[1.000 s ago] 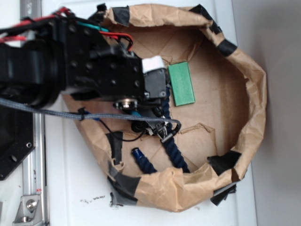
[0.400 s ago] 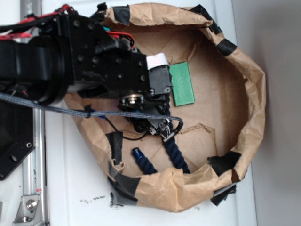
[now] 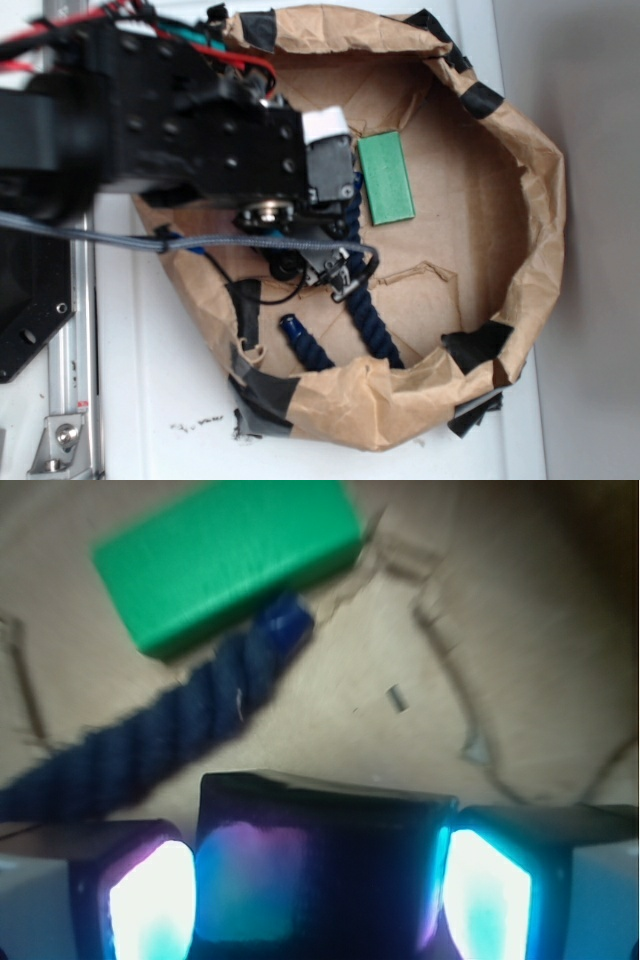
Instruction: Grab the black box.
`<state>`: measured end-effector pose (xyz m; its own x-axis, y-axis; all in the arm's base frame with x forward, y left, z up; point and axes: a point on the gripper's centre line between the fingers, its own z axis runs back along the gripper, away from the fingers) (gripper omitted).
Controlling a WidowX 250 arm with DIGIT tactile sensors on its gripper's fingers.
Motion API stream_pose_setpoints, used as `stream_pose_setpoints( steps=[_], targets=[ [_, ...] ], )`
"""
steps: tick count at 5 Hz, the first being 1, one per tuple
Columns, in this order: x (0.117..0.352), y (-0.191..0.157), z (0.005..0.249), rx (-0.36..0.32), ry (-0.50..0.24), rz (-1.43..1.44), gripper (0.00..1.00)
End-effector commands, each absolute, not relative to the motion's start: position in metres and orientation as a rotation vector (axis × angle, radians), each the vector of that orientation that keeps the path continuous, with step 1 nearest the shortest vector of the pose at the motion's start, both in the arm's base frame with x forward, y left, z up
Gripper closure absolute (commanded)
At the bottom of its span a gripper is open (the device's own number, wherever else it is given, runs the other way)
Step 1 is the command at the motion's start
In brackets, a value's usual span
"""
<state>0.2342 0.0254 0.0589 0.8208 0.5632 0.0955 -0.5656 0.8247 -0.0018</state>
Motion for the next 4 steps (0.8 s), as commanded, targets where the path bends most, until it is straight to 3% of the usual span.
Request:
stream_pose_setpoints(
  steps=[1, 2, 4],
  targets=[
    [0.243, 0.042, 0.149, 0.009, -0.223, 0.524, 1.0],
    [0.25, 0.031, 0.18, 0.062, -0.221, 0.413, 1.0],
    [0.255, 0.02, 0.176, 0.16, -0.19, 0.375, 1.0]
  ],
)
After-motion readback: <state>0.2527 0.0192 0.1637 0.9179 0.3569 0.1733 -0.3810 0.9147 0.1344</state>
